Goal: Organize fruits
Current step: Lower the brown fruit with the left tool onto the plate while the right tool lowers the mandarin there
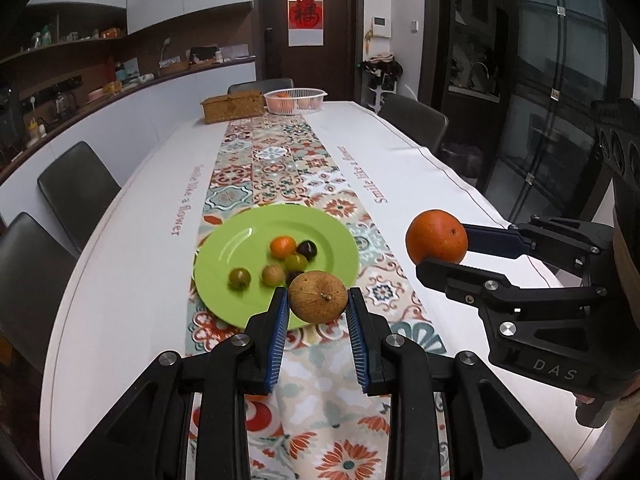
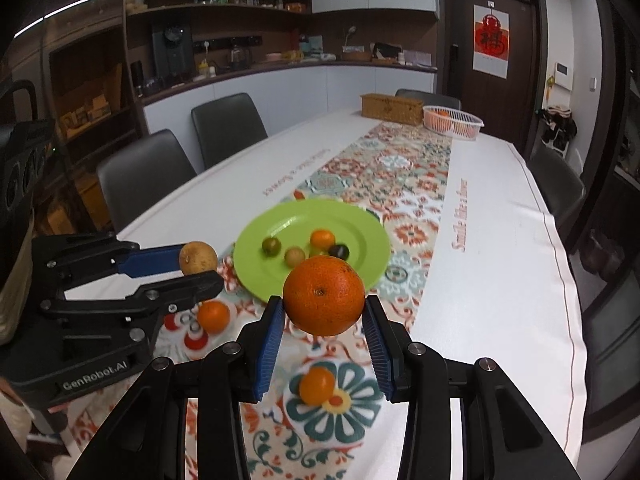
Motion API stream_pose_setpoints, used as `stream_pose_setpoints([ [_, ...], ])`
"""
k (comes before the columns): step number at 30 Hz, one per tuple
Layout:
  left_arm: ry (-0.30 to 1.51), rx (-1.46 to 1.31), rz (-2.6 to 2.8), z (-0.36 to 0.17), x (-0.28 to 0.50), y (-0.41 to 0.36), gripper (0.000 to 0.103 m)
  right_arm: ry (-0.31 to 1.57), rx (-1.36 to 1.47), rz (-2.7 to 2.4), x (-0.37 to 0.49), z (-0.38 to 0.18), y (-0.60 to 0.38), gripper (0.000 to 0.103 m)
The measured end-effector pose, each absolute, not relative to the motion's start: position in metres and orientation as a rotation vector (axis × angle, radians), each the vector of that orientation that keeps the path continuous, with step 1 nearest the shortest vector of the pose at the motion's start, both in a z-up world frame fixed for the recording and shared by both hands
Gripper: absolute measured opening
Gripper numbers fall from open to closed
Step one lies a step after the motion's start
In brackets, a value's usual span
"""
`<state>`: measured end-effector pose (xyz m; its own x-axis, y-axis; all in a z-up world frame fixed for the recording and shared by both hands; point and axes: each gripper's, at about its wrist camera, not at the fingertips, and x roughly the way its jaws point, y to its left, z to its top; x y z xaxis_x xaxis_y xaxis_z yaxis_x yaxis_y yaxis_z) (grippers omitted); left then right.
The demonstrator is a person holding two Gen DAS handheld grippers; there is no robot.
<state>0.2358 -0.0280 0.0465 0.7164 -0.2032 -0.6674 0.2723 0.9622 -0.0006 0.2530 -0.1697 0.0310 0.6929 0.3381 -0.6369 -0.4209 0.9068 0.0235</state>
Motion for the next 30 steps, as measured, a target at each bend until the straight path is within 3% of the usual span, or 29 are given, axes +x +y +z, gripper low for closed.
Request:
stream_pose_setpoints([
  [14,0.75,0.081,-0.243,0.055,0.285,-0.005,0.029,0.702,-0.111,0.433,0.303,0.04,-0.148,0.041],
  [30,0.822,0.08,-0.236,0.03,0.355,0.01,0.029,0.834,-0.135,0.419,0.386,0.016,-0.126,0.041],
])
